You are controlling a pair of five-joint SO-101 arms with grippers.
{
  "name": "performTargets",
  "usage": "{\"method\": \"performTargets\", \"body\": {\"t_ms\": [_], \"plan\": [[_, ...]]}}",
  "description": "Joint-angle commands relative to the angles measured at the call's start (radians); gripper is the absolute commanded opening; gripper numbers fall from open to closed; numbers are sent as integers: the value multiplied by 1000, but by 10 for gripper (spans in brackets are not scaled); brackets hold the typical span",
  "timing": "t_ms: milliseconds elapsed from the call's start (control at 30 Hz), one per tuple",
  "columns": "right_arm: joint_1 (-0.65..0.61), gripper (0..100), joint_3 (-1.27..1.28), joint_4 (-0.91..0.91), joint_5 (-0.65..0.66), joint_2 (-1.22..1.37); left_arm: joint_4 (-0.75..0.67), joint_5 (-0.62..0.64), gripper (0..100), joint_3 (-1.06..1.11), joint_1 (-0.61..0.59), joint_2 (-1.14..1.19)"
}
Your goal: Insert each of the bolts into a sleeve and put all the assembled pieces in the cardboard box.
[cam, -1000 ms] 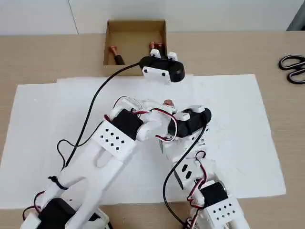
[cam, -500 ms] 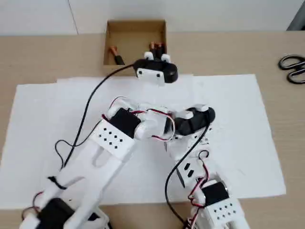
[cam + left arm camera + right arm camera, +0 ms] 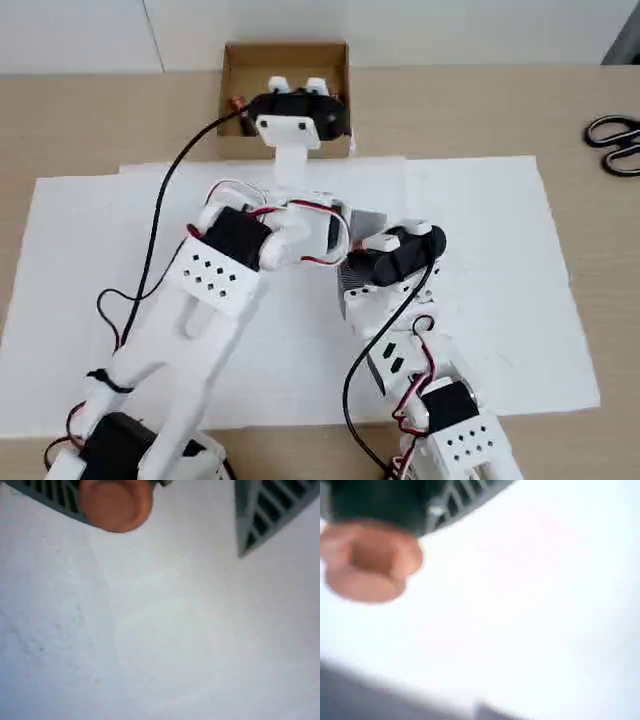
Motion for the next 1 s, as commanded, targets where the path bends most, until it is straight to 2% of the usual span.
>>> {"method": "performTargets", "body": {"t_ms": [0,267,433,767,967], "plan": [[10,4,-26,-30,11,-22,-3,6,314,-45,-52,-3],[65,3,-166,82,21,33,38,8,314,-127,-152,-54],[128,3,-414,122,51,220,46,8,314,-127,-216,-103],[134,3,-997,153,75,871,152,6,314,-127,-233,-117],[134,3,-1356,148,75,1299,172,6,314,-125,-308,-117]]}}
